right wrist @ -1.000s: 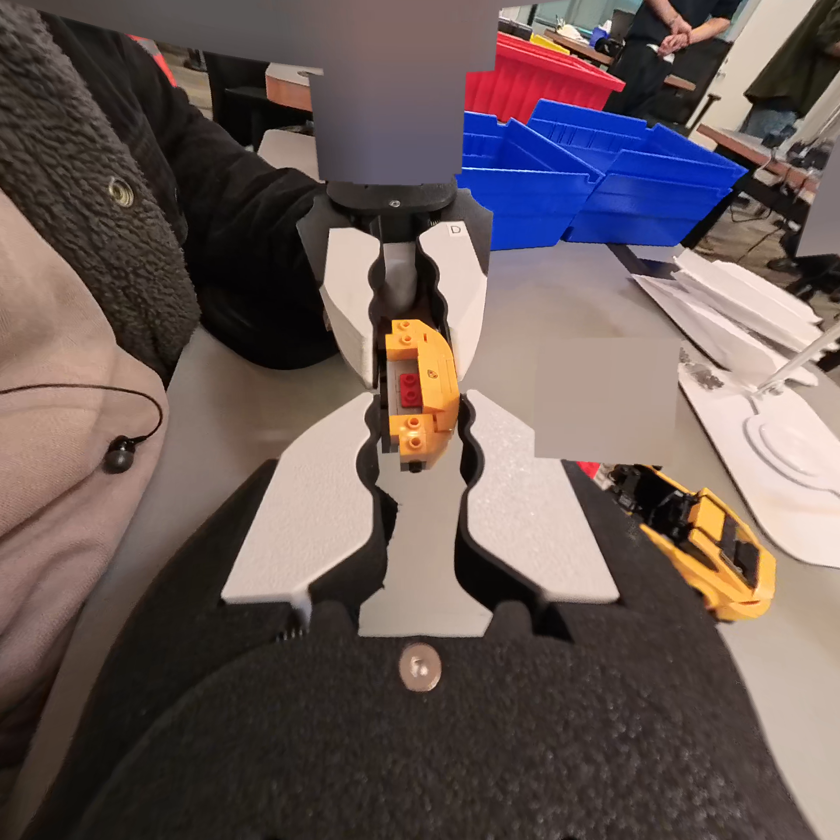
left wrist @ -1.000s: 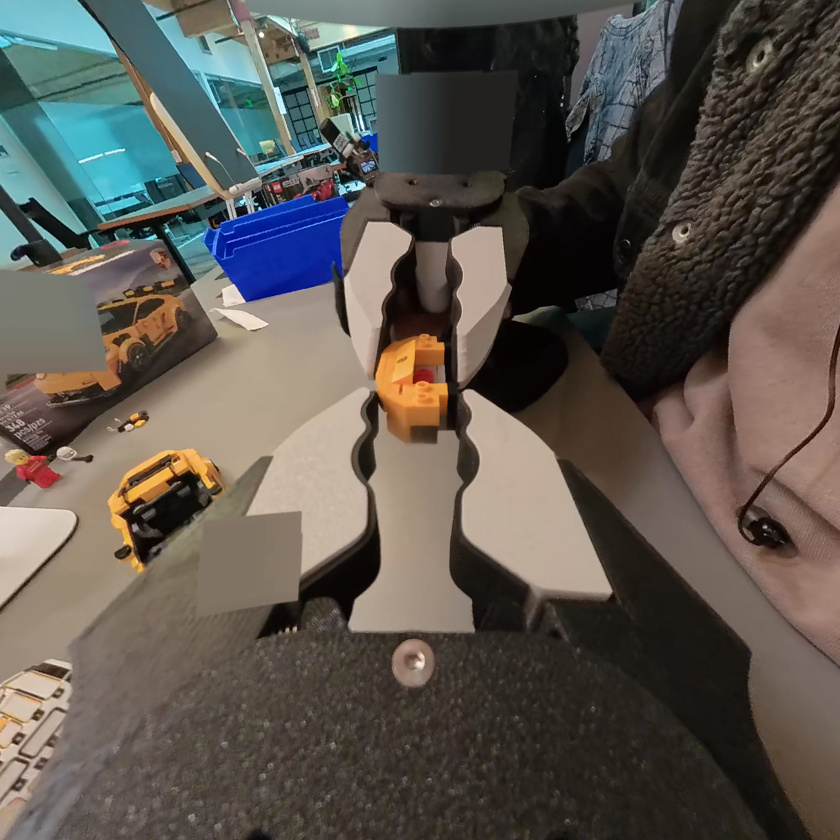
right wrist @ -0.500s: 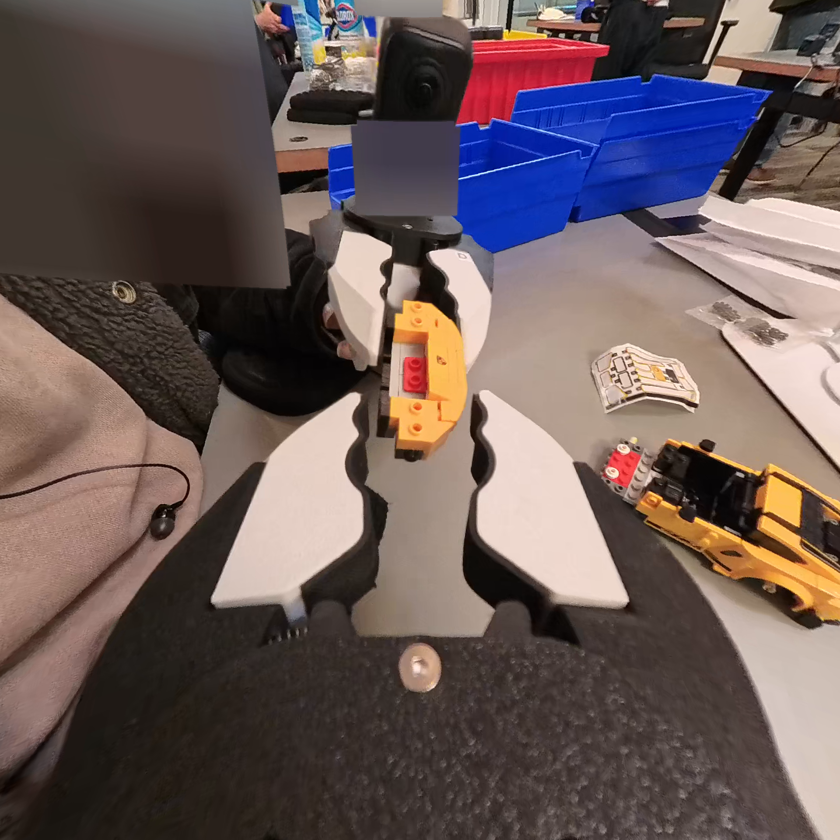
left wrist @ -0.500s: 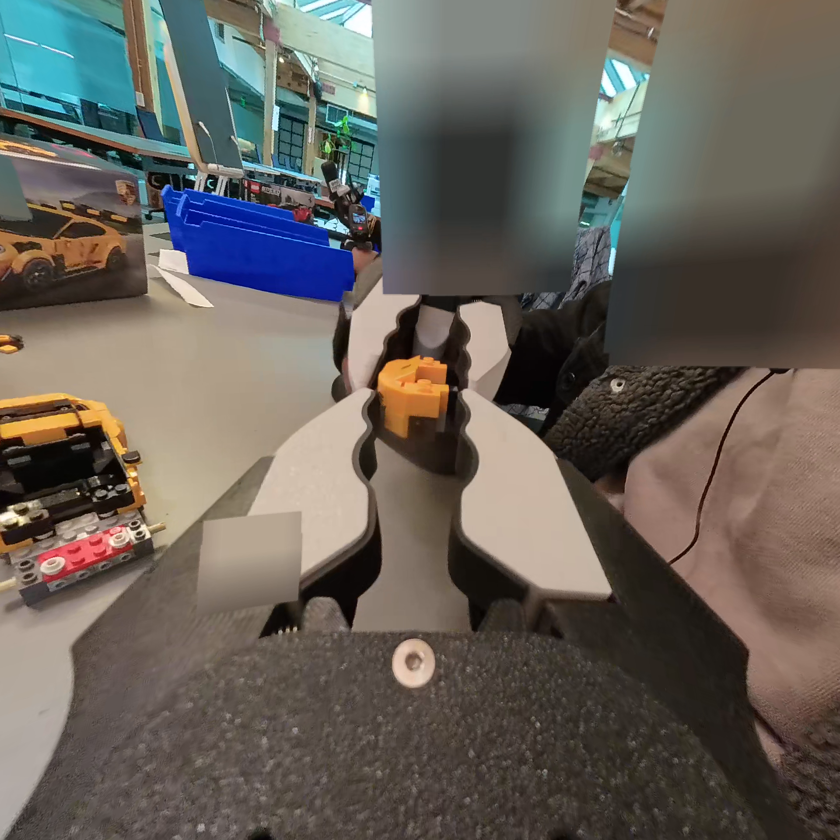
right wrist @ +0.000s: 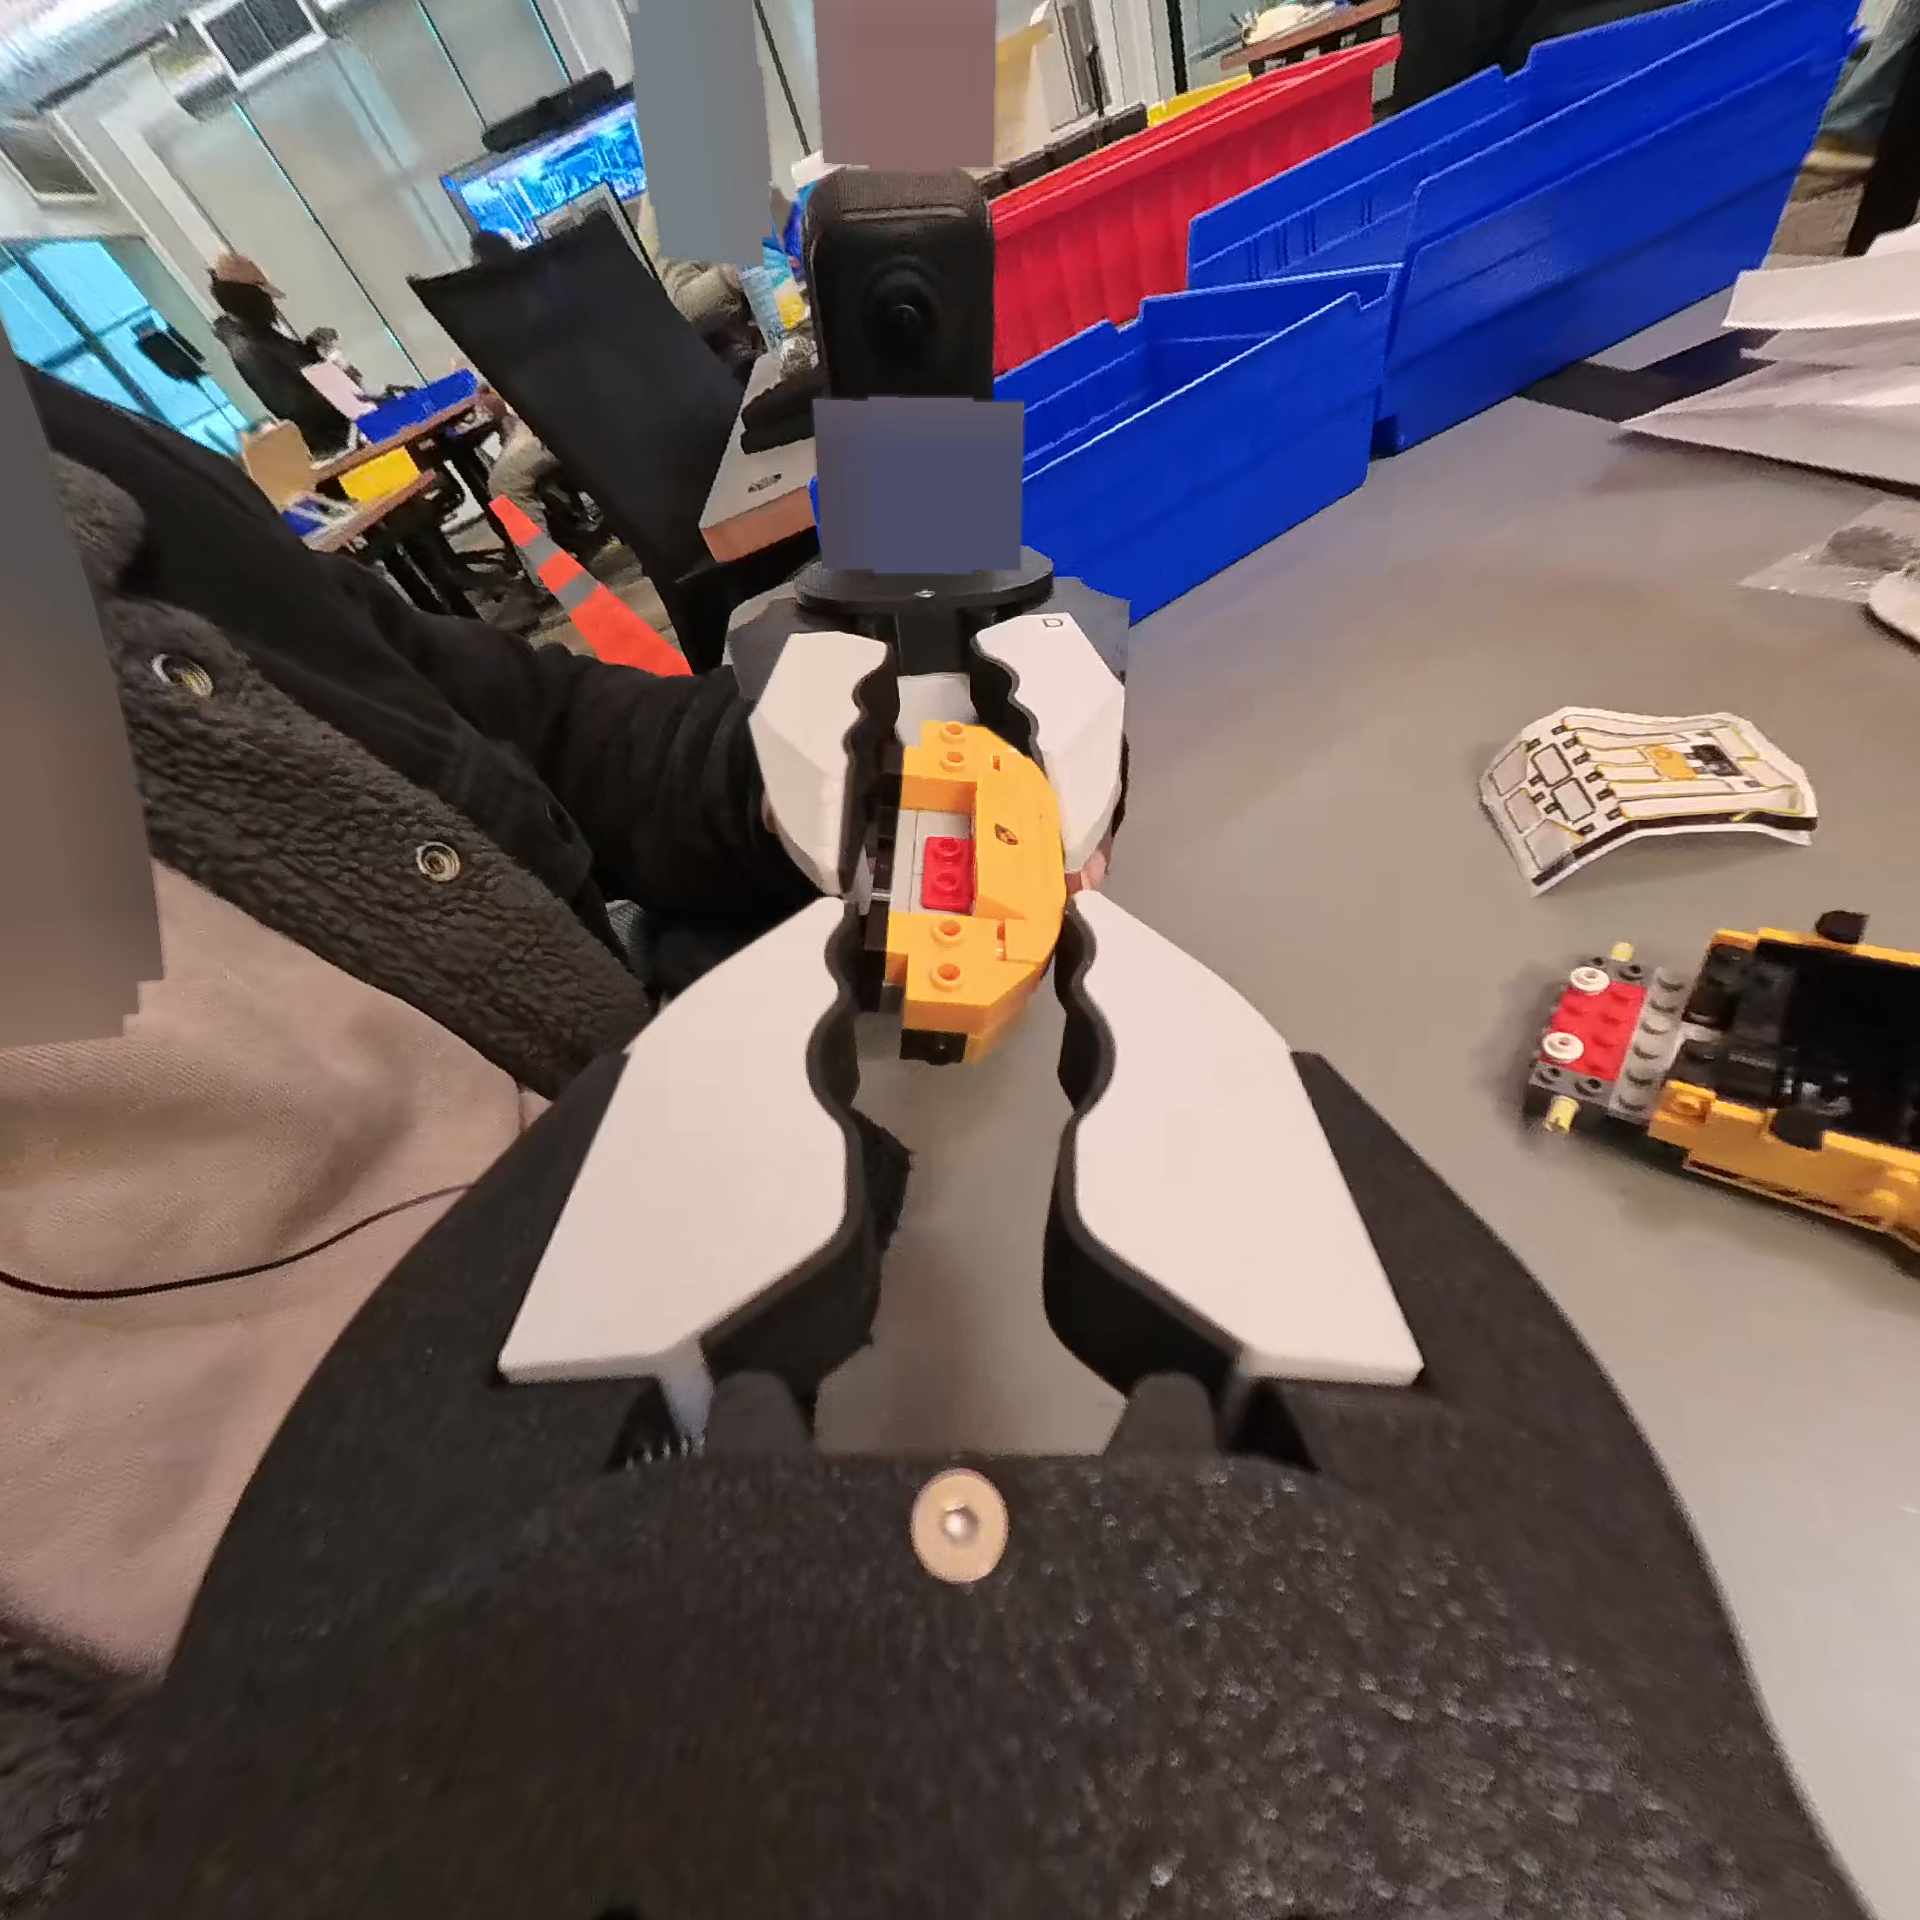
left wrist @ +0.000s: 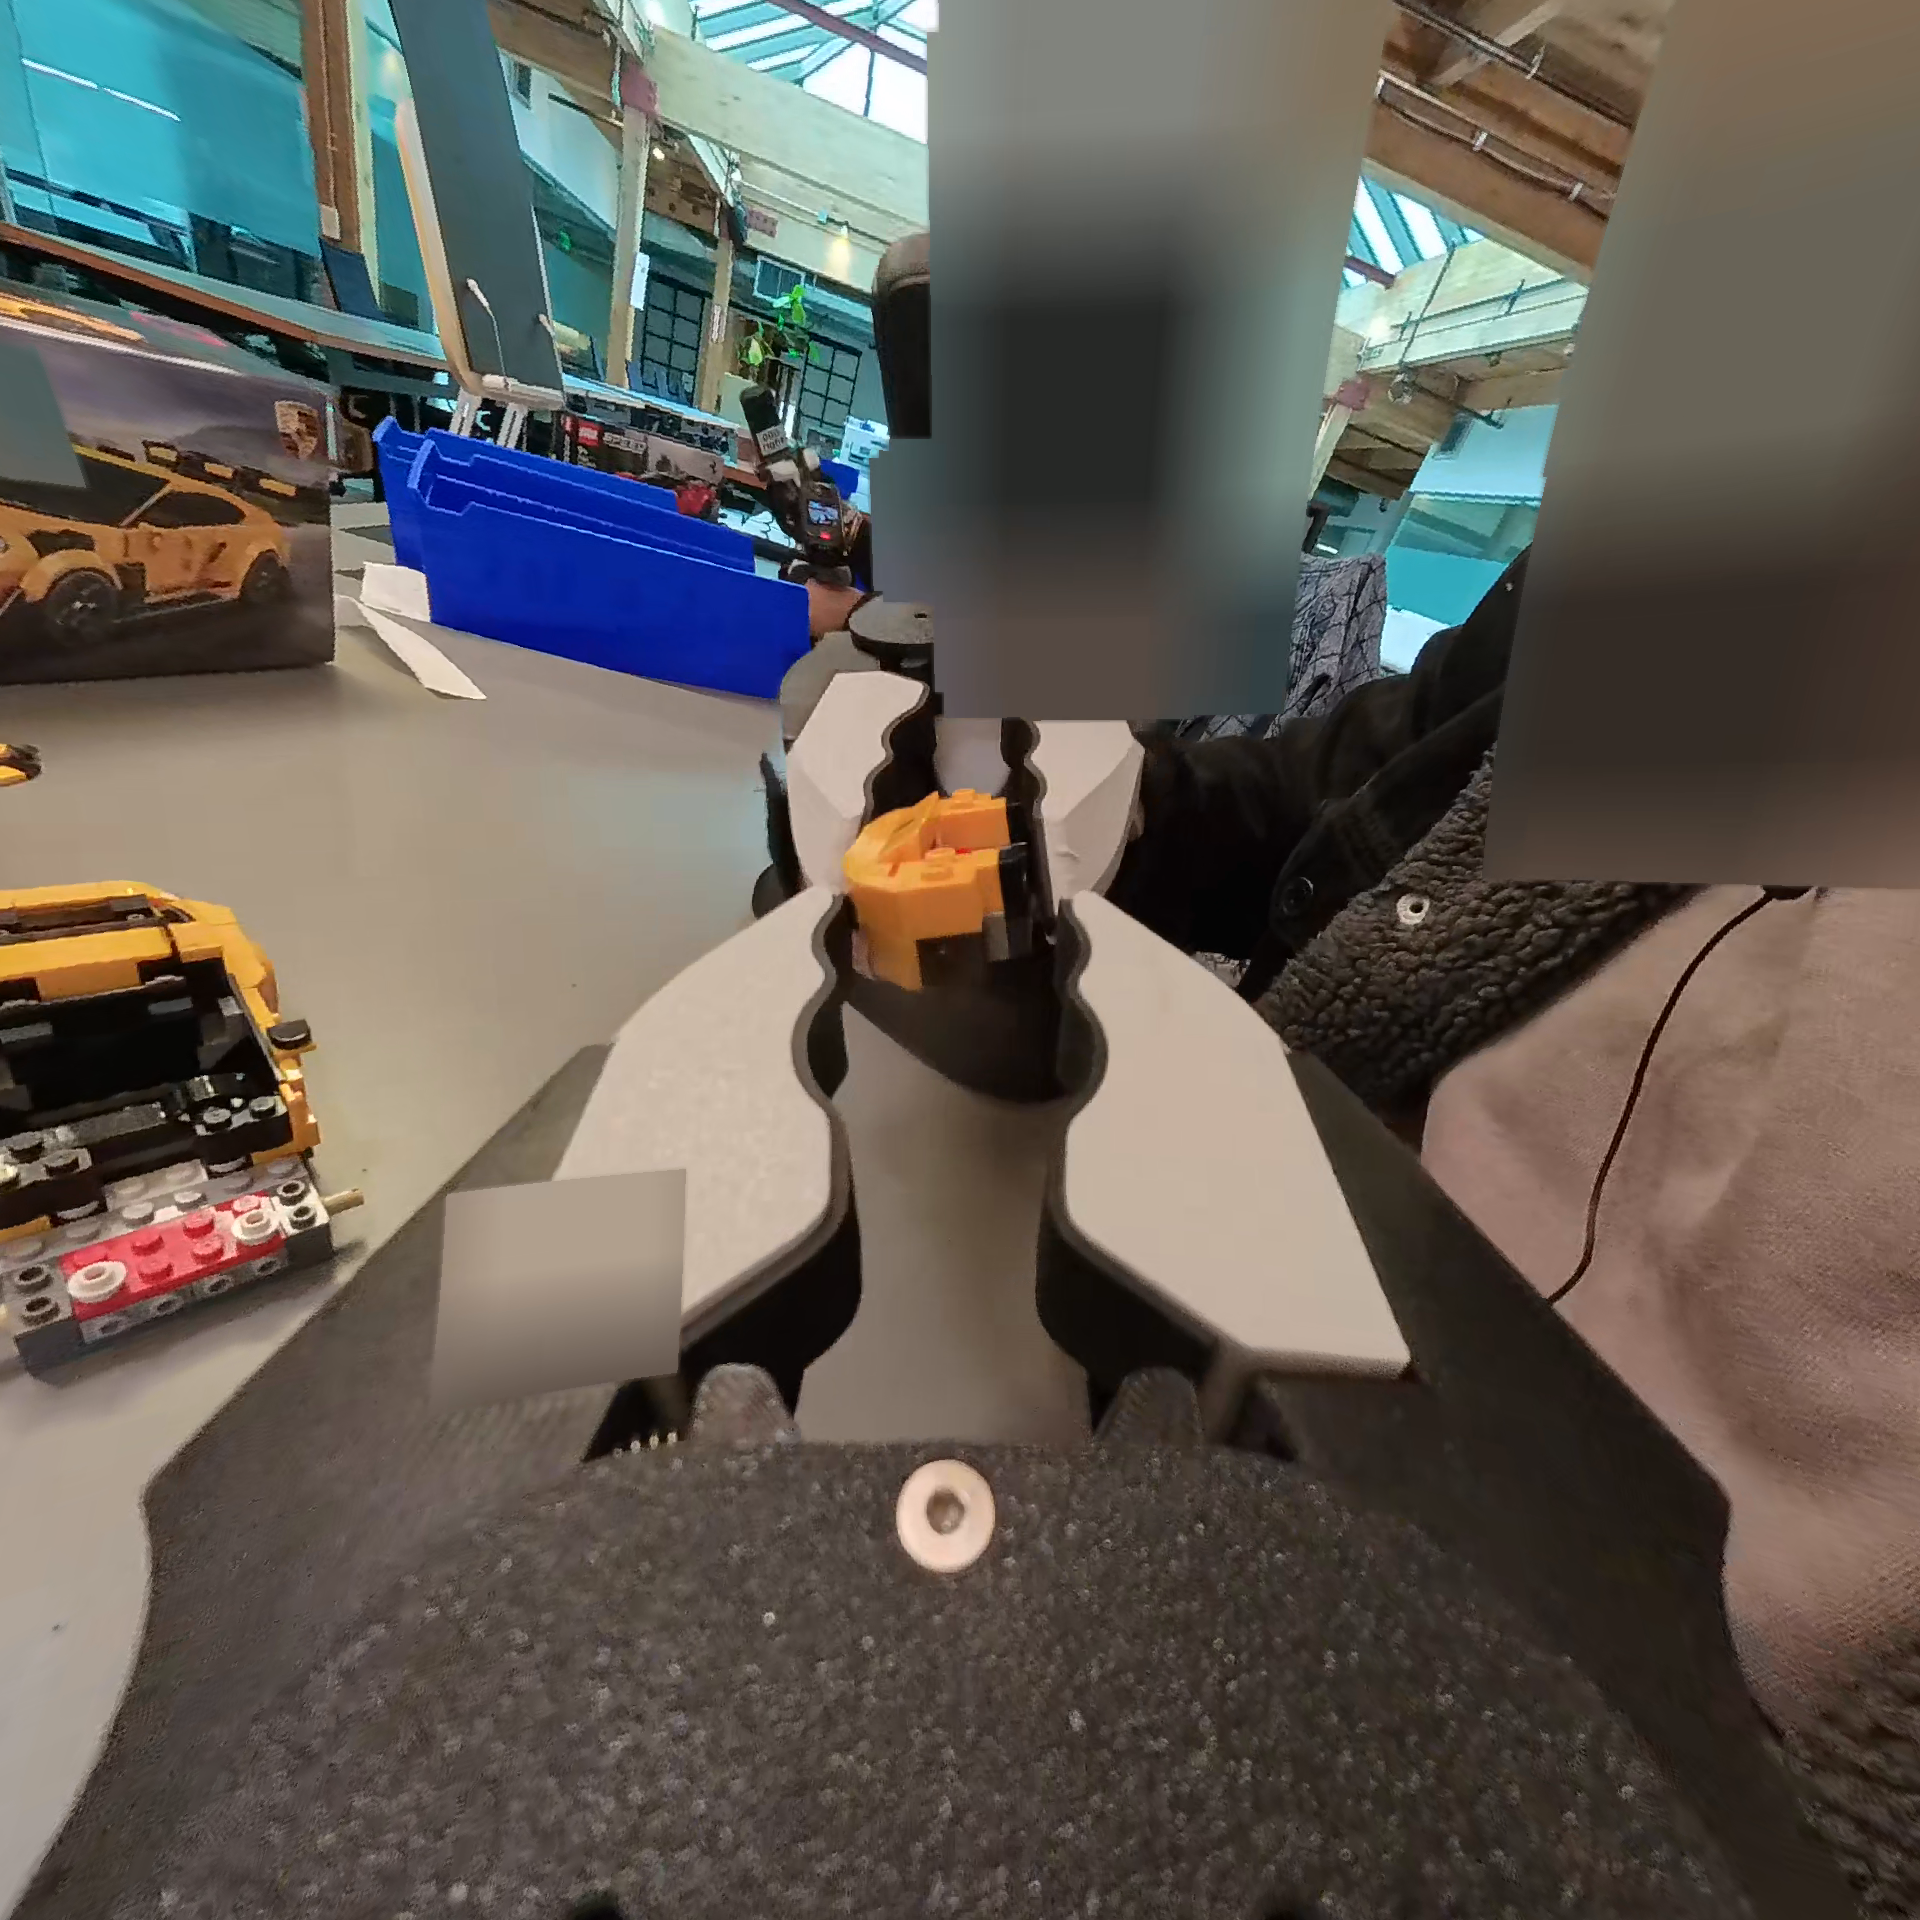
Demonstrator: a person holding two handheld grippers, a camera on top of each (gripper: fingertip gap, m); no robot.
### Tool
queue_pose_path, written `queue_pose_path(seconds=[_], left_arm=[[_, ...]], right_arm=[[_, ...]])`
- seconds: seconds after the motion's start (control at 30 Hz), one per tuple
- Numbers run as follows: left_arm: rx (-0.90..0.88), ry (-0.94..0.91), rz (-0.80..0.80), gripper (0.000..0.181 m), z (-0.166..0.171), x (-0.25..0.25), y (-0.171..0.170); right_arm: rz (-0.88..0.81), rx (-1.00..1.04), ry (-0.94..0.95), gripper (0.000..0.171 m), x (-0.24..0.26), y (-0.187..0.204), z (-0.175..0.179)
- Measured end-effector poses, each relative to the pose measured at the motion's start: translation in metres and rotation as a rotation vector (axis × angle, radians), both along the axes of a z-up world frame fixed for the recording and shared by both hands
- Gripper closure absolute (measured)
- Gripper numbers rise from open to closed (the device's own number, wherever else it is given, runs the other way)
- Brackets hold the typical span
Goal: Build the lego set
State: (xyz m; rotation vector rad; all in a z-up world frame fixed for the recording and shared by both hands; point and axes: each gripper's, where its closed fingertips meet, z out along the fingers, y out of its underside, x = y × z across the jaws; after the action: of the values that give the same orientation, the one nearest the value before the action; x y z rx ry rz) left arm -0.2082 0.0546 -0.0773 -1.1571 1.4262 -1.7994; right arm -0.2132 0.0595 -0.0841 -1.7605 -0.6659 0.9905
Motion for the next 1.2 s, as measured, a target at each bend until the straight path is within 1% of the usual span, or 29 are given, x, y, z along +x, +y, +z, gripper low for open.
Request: queue_pose_path(seconds=[0.07,0.17,0.23,0.3,0.4,0.5,0.6,0.77,0.9,1.0,1.07,1.13,1.17,1.2], left_arm=[[0.042,0.003,0.003,0.147,-0.003,0.000,-0.002],[0.143,0.010,0.032,0.147,-0.008,0.001,-0.002],[0.143,0.020,0.020,0.146,-0.010,0.002,-0.004],[0.096,0.032,-0.011,0.143,-0.010,0.001,-0.006],[-0.029,0.083,-0.084,0.141,-0.011,0.000,-0.009],[-0.166,0.132,-0.150,0.146,-0.013,0.000,-0.013],[-0.200,0.157,-0.177,0.154,-0.015,0.000,-0.015],[-0.184,0.150,-0.168,0.156,-0.015,0.000,-0.014],[-0.153,0.132,-0.138,0.157,-0.014,0.001,-0.010],[-0.061,0.113,-0.092,0.158,-0.016,0.002,-0.007],[0.077,0.093,-0.039,0.158,-0.019,0.003,-0.005],[0.251,0.080,0.024,0.158,-0.024,0.005,-0.004],[0.345,0.073,0.058,0.158,-0.028,0.007,-0.003],[0.434,0.061,0.086,0.158,-0.030,0.007,-0.003]], right_arm=[[0.003,0.065,-0.044,0.135,-0.002,-0.003,0.000],[-0.039,0.294,-0.252,0.135,0.000,-0.003,-0.002],[-0.058,0.426,-0.372,0.135,0.001,-0.004,-0.002],[-0.070,0.533,-0.480,0.135,0.003,-0.004,-0.004],[-0.076,0.600,-0.541,0.136,0.003,-0.006,-0.006],[-0.075,0.638,-0.582,0.136,0.005,-0.006,-0.009],[-0.079,0.672,-0.614,0.136,0.003,-0.006,-0.011],[-0.102,0.744,-0.677,0.136,0.003,-0.003,-0.011],[-0.120,0.717,-0.655,0.136,0.006,0.000,-0.008],[-0.102,0.614,-0.550,0.132,0.008,-0.002,-0.003],[-0.053,0.481,-0.432,0.132,0.010,-0.007,-0.002],[-0.004,0.373,-0.329,0.132,0.012,-0.012,0.002],[0.005,0.325,-0.312,0.132,0.013,-0.012,0.001],[0.006,0.280,-0.332,0.131,0.016,-0.010,-0.004]])
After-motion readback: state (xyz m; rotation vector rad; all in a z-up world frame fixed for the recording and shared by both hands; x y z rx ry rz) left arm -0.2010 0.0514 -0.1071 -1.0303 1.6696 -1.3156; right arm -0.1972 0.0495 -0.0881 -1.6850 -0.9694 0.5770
